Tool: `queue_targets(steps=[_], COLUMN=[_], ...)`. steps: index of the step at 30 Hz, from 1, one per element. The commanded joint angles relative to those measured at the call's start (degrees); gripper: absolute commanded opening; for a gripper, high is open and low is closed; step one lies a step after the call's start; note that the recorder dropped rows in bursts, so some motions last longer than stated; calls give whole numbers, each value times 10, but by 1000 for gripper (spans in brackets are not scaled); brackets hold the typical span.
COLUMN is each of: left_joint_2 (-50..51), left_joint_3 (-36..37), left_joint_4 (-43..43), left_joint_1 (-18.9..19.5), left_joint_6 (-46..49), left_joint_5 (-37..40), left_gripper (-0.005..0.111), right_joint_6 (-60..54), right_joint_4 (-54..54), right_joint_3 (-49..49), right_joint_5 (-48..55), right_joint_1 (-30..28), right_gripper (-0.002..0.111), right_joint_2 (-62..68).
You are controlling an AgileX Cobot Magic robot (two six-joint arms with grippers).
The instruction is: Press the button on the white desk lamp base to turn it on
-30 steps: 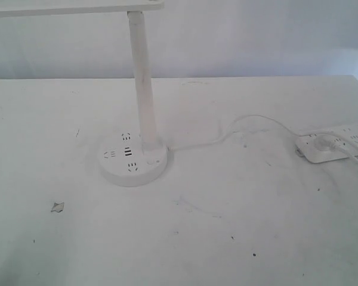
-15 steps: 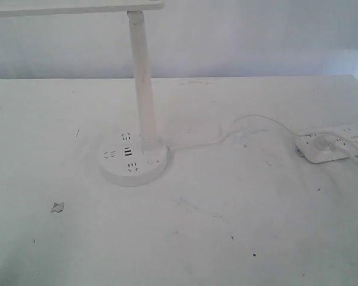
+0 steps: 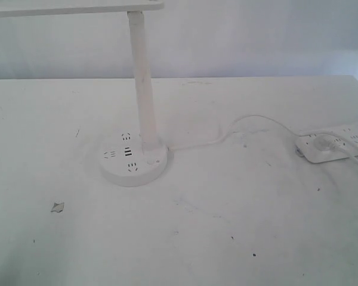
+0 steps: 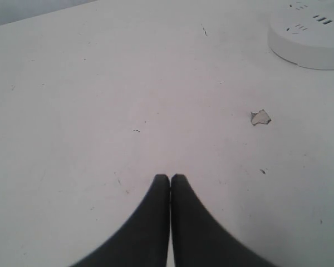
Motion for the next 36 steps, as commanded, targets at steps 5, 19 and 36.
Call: queue_targets(steps=[5,19,36], left_joint_2=[-2,-2,-2], left_joint_3=[2,2,2], left_joint_4=[-3,-3,-3], left_joint_1=[-5,-5,-5], left_joint_6=[-1,-1,-1], left_joint_5=[1,1,1], left_gripper=[0,0,0], right_joint_6=[133,231,157], right_joint_4=[-285,-376,-291], right_joint_3=[-143,-238,-241], right_joint_5=[-66,-212,189], right_joint_1=[-1,70,397], right_gripper=[0,0,0], right_joint_2=[175,327,581])
